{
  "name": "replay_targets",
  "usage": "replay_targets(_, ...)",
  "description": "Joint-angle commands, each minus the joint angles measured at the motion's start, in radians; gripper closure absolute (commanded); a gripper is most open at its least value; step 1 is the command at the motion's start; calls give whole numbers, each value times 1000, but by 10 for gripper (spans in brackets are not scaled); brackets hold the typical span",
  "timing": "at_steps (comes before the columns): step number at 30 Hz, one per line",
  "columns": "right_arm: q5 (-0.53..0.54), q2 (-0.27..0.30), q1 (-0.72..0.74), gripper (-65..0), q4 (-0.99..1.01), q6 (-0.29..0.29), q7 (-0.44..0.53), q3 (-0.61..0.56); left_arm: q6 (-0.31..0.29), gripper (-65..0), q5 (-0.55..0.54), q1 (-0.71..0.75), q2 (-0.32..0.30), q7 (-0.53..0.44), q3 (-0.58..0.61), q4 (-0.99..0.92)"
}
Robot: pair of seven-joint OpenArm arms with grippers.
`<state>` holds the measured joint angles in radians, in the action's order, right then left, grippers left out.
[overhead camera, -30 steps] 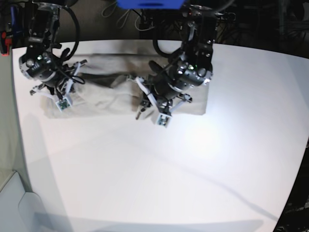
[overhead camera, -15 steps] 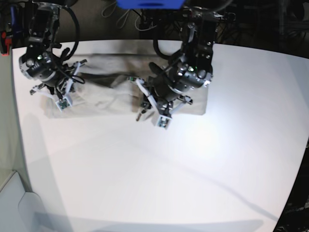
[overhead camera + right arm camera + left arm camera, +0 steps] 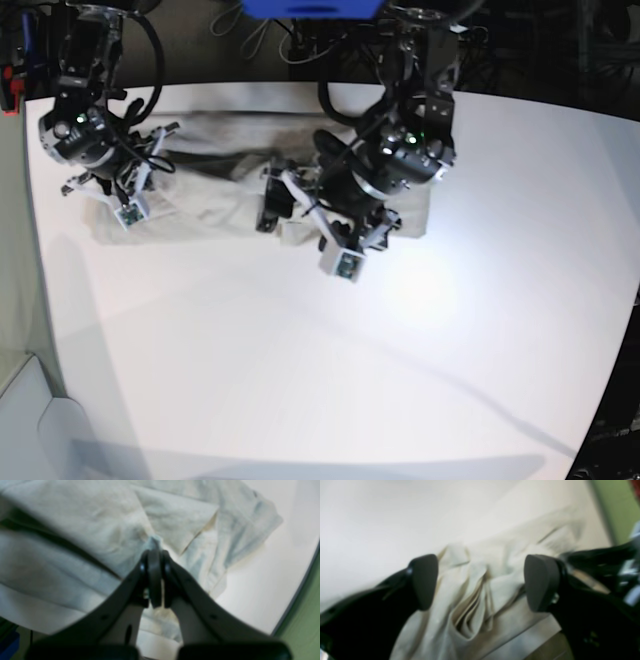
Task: Layout the t-shirt on the table in an organized manner, then fold the t-shirt properly
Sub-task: 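Grasp the strip middle with the left gripper and fold it toward the right gripper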
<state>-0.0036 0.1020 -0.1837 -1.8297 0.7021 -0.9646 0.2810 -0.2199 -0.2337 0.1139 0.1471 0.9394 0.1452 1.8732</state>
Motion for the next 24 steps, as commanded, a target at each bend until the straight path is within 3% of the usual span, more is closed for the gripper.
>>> replay_targets(1,6,9,10,0,-18,-4,14,2,-5,-505,-42,-9,-5,-18,3,36)
replay_targets(7,6,9,11,0,-18,-4,14,2,-3,-380,-65,39,-34,-20,-92,50)
replay_targets(14,6,8,11,0,-18,-4,16,2,-2,0,-65,45,-34,-18,-250,41)
replay_targets(17,6,8,11,0,-17,-4,19,2,-2,-17,-65,43,-34,-16,-252,-7)
replay_targets(20,6,8,11,0,-17,-4,19,2,4,-1,-57,43,-36,-6,-175,-68)
replay_targets(24,6,8,11,0,-18,-4,17,2,-3,-2,-65,-1,-96,115,-17,-139)
